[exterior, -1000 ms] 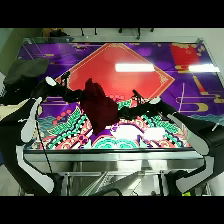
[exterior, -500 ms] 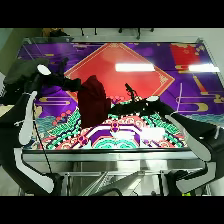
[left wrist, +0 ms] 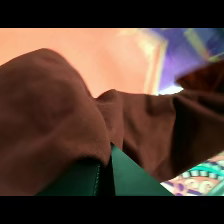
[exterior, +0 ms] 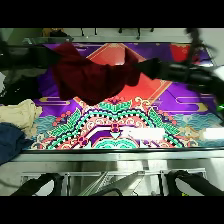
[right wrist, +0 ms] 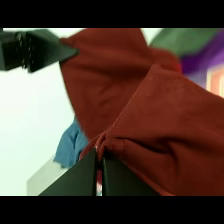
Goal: Fold the shirts.
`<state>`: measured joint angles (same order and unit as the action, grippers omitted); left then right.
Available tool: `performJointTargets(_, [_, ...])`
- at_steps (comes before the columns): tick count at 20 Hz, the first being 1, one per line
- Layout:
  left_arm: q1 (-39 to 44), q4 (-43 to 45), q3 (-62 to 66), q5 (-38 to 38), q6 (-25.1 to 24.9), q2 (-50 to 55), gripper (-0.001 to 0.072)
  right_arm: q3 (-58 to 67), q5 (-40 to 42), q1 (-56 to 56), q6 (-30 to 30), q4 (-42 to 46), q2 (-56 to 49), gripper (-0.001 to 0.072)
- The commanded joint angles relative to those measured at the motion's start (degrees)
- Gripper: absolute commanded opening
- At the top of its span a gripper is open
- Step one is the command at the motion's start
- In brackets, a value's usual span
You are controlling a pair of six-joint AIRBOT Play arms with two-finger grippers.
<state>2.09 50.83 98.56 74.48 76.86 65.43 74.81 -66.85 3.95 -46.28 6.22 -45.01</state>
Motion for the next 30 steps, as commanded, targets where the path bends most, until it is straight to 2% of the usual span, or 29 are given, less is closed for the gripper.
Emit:
performJointTargets(1, [0.02, 0.31, 0.0, 6.1, 4.24, -14.14, 0.0018, 2.32, 0.39, -4.5, -0.7, 2.05, 12.55, 0.0032])
performJointTargets(2, [0.0, 0.76, -0.09, 6.62, 4.44, -16.24, 0.0018, 2.32, 1.22, -4.68, -1.75, 6.16, 14.6, 0.0032])
performJointTargets(5, [0.02, 0.76, -6.91, 4.11, 4.66, -20.2, 0.0018, 1.86, 1.75, -4.68, -13.9, 23.74, 15.17, 0.0032])
performJointTargets(6, [0.02, 0.44, -11.02, 3.52, 4.63, -20.52, 0.0018, 0.9, 1.2, -4.59, -15.56, 26.29, 13.88, 0.0032])
performJointTargets(9, [0.02, 0.02, -25.11, -0.46, 4.17, -18.58, 0.0018, -3.93, -0.74, -4.52, -15.5, 26.97, 7.41, 0.0032])
performJointTargets(11, [0.63, -0.22, -33.68, -3.37, 1.27, -14.47, 0.0022, -7.87, -0.46, -4.46, -15.41, 26.99, 1.95, 0.0033])
performJointTargets(12, [1.81, -0.17, -37.35, -5.66, -1.01, -11.78, 0.0146, -9.68, -0.09, -4.46, -14.99, 27.02, -0.9, 0.0038])
performJointTargets(13, [3.15, 0.17, -40.24, -8.76, -2.1, -8.98, 0.0529, -11.61, 1.14, -4.46, -15.02, 27.02, -4.17, 0.0084])
performJointTargets(14, [4.61, 0.2, -42.58, -12.96, -2.21, -5.62, 0.0699, -12.98, 2.67, -4.48, -14.67, 27.06, -7.39, 0.0305])
performJointTargets(15, [5.33, 0.52, -43.58, -16.2, -3.04, -2.45, 0.0699, -13.27, 4.11, -4.7, -12.63, 27.26, -11.04, 0.0486])
performJointTargets(17, [3.96, 2.73, -40.81, -14.78, -3.32, 3.78, 0.0699, -11.98, 5.46, -7.72, -10.43, 27.28, -16.15, 0.0494])
performJointTargets(20, [-2.75, 7.5, -35.71, -2.6, -1.73, 8.55, 0.0698, -8.07, 3.91, -17.44, -10.47, 30.45, -19.61, 0.0505])
performJointTargets(22, [-8.11, 7.43, -39.34, 0.09, -1.36, 8.63, 0.0698, -7.82, 3.52, -22.51, -9.35, 31.15, -21.29, 0.0656])
performJointTargets(24, [-10.75, 7.34, -46.18, -1.49, -1.36, 8.63, 0.0697, -7.85, 3.13, -23.67, -9.25, 31.1, -24.87, 0.0655])
performJointTargets(25, [-10.82, 5.73, -50.45, -4.68, -1.53, 8.63, 0.0698, -7.85, 3.17, -22.97, -9.4, 31.08, -26.91, 0.0655])
performJointTargets(28, [-9.09, -8.35, -59.54, -17.81, -7.63, 9.29, 0.0697, -7.85, 4.07, -18.12, -9.38, 30.86, -33.33, 0.0646])
performJointTargets(30, [-6.12, -12.26, -60.63, -23.82, -9.99, 11.89, 0.0696, -7.82, 7.04, -14.25, -9.18, 30.82, -36.44, 0.0646])
